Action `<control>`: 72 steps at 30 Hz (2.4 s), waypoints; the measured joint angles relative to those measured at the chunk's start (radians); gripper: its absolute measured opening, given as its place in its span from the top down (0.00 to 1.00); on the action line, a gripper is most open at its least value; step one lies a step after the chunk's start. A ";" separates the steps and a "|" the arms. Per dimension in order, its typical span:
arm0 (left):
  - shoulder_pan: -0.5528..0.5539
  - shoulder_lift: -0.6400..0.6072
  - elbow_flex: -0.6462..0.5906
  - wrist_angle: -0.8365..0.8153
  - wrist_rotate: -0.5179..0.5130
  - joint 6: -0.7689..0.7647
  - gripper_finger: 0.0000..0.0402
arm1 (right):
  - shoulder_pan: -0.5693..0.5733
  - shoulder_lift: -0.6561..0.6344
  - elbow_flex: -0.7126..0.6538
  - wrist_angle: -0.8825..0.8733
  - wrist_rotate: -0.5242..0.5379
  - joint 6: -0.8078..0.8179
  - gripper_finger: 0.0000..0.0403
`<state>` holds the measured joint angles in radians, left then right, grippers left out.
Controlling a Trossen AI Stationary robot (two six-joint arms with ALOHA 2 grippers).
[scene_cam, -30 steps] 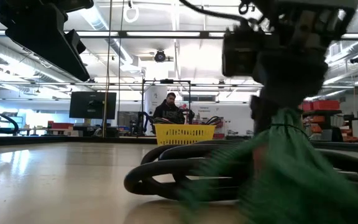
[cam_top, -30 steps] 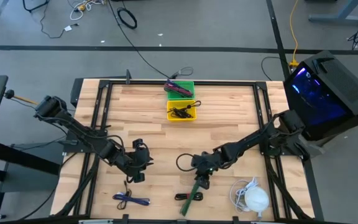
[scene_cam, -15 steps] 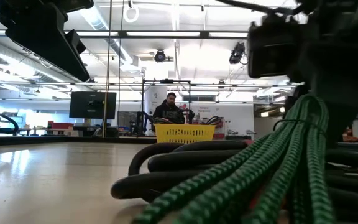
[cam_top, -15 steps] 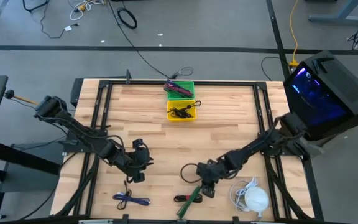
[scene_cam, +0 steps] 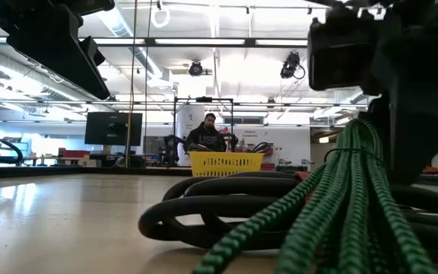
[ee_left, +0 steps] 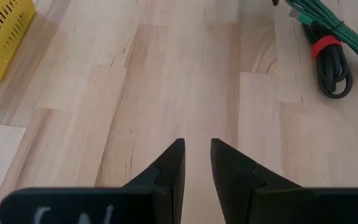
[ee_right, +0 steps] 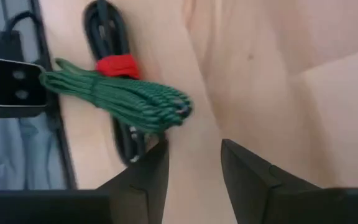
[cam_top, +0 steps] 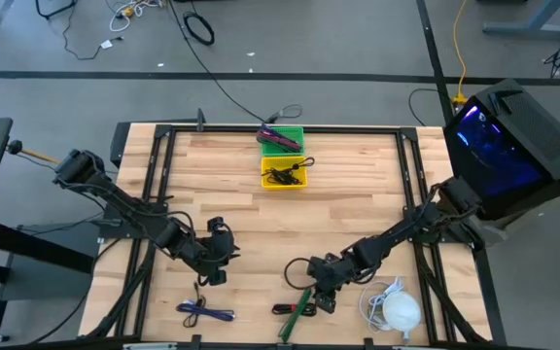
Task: Pick & Place USB Port
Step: Put the green patterned charger cable into the green basket
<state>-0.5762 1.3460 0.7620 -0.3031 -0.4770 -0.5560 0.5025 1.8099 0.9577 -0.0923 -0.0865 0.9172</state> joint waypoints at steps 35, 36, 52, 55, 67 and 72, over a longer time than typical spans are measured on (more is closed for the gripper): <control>0.000 0.000 0.000 -0.008 -0.001 0.002 0.80 | -0.069 0.000 0.000 0.262 0.026 -0.140 0.63; 0.000 0.000 0.000 -0.009 -0.001 0.002 0.80 | -0.069 0.000 0.000 0.266 0.026 -0.140 0.63; 0.000 0.000 0.000 -0.015 -0.001 0.000 0.80 | -0.060 0.051 -0.001 0.343 0.035 -0.142 0.63; 0.000 0.000 0.000 -0.017 -0.001 0.000 0.80 | -0.061 0.054 0.000 0.359 0.044 -0.143 0.63; 0.000 0.001 0.000 -0.018 -0.001 0.002 0.80 | -0.060 0.055 0.000 0.375 0.052 -0.136 0.63; 0.000 0.001 0.000 -0.017 -0.001 0.002 0.80 | -0.060 0.055 0.000 0.375 0.071 -0.140 0.64</control>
<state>-0.5766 1.3472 0.7620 -0.3203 -0.4782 -0.5541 0.4423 1.8648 0.9573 0.2829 -0.0151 0.7769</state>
